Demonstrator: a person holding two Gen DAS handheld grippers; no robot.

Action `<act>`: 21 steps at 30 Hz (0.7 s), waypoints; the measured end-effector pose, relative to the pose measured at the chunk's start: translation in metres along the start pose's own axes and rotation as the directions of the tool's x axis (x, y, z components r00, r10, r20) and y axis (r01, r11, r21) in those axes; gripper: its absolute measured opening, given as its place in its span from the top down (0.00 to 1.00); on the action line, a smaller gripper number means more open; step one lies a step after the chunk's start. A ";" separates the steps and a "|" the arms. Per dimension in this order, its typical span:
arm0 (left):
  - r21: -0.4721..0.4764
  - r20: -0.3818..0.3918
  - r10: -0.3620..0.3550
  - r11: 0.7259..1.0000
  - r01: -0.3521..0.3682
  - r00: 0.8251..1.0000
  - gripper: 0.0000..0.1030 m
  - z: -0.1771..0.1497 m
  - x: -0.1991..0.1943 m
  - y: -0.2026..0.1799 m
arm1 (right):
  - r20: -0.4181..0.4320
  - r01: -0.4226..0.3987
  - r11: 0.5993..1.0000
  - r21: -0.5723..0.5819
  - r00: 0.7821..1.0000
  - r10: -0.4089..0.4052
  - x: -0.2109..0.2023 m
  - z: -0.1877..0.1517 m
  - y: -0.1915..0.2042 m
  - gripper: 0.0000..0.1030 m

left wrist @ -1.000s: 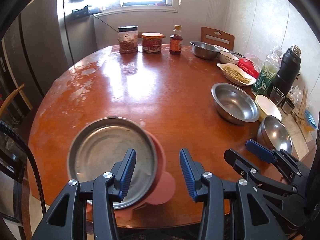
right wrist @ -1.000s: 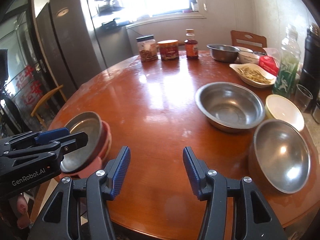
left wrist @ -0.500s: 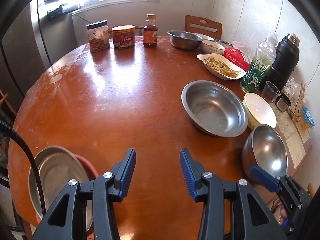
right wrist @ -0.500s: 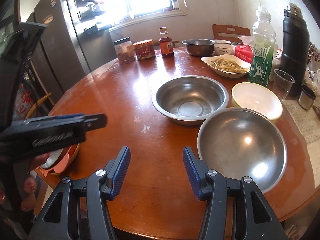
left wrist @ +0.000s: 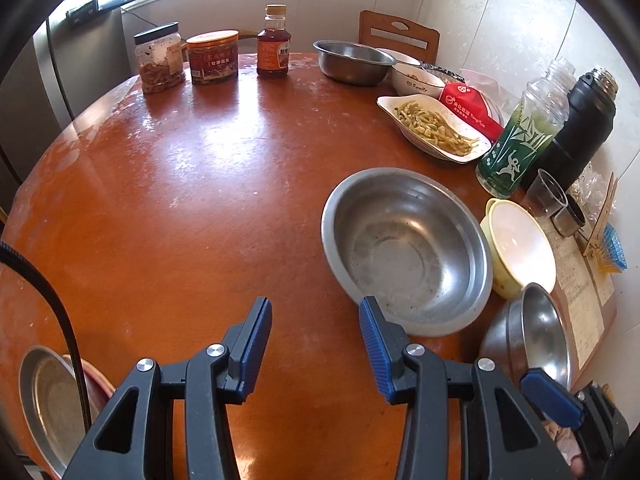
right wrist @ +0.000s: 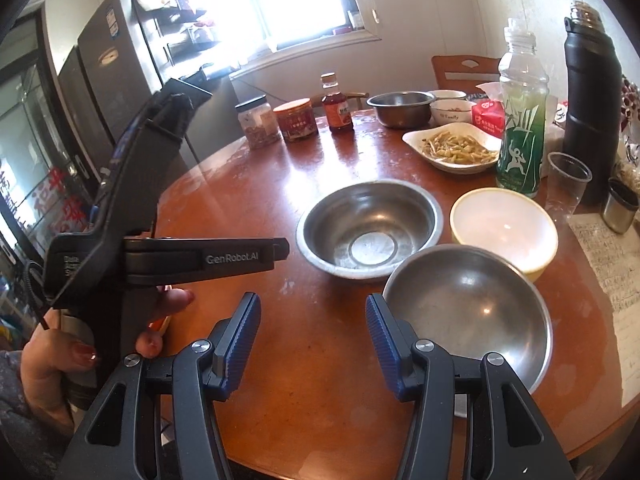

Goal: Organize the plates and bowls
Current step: 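Reach the left tool to the large shallow steel bowl rim and close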

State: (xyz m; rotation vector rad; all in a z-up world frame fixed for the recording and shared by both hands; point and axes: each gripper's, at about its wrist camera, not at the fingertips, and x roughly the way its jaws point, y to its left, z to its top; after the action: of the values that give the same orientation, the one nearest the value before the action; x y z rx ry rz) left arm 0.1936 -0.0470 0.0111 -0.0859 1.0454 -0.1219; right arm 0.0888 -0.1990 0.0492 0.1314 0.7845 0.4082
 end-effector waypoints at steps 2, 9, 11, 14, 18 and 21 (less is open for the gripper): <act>-0.002 -0.007 -0.012 1.000 0.012 1.000 0.56 0.005 0.006 -0.002 | -0.010 0.002 1.000 -0.002 1.000 -0.002 0.004 0.002 -0.001 0.45; -0.006 -0.065 -0.044 0.999 0.043 0.997 0.56 0.016 0.034 -0.007 | -0.044 -0.018 0.999 -0.027 0.999 0.017 0.014 0.004 0.002 0.45; -0.011 -0.087 -0.051 0.999 0.050 0.995 0.56 0.017 0.042 -0.007 | -0.051 -0.019 0.999 -0.033 0.999 0.017 0.016 0.004 0.003 0.45; -0.010 -0.101 -0.061 0.998 0.061 0.993 0.56 0.017 0.047 -0.006 | -0.057 -0.016 0.999 -0.034 0.998 0.014 0.019 0.005 0.004 0.45; 0.001 -0.116 -0.057 0.998 0.058 0.992 0.62 0.015 0.049 -0.003 | -0.060 -0.012 0.999 -0.035 0.998 0.010 0.021 0.005 0.005 0.45; 0.005 -0.125 -0.048 0.999 0.049 0.991 0.62 0.012 0.049 0.001 | -0.069 -0.011 0.999 -0.037 0.998 0.009 0.024 0.005 0.006 0.45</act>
State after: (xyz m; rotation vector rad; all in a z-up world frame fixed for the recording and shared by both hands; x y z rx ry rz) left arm 0.2286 -0.0529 -0.0247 -0.0972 1.1676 -0.1770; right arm 0.1058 -0.1834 0.0386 0.0871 0.8442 0.4384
